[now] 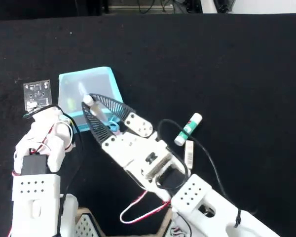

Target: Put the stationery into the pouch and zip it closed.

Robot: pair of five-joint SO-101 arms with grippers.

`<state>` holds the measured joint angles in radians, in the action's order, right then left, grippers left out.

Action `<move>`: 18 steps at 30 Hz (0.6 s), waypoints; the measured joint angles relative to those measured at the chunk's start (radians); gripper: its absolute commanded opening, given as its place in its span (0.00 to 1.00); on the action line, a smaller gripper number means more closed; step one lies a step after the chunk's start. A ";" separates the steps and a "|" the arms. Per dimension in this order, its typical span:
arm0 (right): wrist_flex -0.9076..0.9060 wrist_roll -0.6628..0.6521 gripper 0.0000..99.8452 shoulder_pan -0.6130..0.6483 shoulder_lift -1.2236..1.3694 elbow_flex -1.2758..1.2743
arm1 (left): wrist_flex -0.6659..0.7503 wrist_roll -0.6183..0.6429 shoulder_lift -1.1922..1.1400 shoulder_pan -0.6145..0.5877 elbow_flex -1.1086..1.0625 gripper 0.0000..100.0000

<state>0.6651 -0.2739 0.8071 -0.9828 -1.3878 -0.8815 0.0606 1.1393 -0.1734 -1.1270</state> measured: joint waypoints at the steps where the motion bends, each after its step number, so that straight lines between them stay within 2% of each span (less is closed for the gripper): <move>1: 0.021 0.000 0.01 -0.003 0.000 -0.014 | 0.000 0.000 0.000 0.000 0.000 0.03; 6: 0.092 0.000 0.01 -0.003 -0.020 -0.097 | 0.000 0.000 0.000 0.002 0.000 0.03; 18: 0.078 0.000 0.01 -0.003 -0.272 -0.304 | 0.000 0.000 0.000 0.002 0.000 0.03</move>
<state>0.7434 -0.2739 0.8040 -1.2543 -1.6916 -0.8815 0.0606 1.1393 -0.1718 -1.1270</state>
